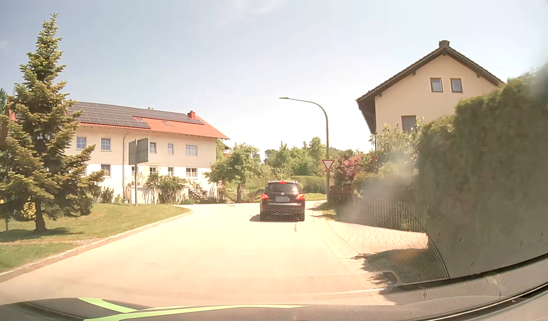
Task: Follow the waypoints while adhering to traffic rules and regulations
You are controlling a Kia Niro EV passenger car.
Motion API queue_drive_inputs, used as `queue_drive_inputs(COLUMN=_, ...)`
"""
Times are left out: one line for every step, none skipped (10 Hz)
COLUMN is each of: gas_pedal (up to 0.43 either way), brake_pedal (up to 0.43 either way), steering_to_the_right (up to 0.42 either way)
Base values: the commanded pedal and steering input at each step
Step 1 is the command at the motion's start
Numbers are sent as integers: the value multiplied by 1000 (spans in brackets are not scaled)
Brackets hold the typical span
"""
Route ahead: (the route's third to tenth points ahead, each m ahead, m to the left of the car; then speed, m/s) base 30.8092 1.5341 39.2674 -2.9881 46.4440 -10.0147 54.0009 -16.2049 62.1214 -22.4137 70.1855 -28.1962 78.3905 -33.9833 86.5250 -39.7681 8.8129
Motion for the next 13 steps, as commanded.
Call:
queue_drive_inputs(gas_pedal=0, brake_pedal=171, steering_to_the_right=16)
queue_drive_inputs(gas_pedal=0, brake_pedal=177, steering_to_the_right=16)
queue_drive_inputs(gas_pedal=0, brake_pedal=171, steering_to_the_right=16)
queue_drive_inputs(gas_pedal=0, brake_pedal=177, steering_to_the_right=16)
queue_drive_inputs(gas_pedal=0, brake_pedal=177, steering_to_the_right=16)
queue_drive_inputs(gas_pedal=0, brake_pedal=177, steering_to_the_right=15)
queue_drive_inputs(gas_pedal=0, brake_pedal=177, steering_to_the_right=14)
queue_drive_inputs(gas_pedal=0, brake_pedal=177, steering_to_the_right=12)
queue_drive_inputs(gas_pedal=0, brake_pedal=177, steering_to_the_right=10)
queue_drive_inputs(gas_pedal=0, brake_pedal=177, steering_to_the_right=10)
queue_drive_inputs(gas_pedal=0, brake_pedal=177, steering_to_the_right=10)
queue_drive_inputs(gas_pedal=0, brake_pedal=177, steering_to_the_right=10)
queue_drive_inputs(gas_pedal=0, brake_pedal=177, steering_to_the_right=9)
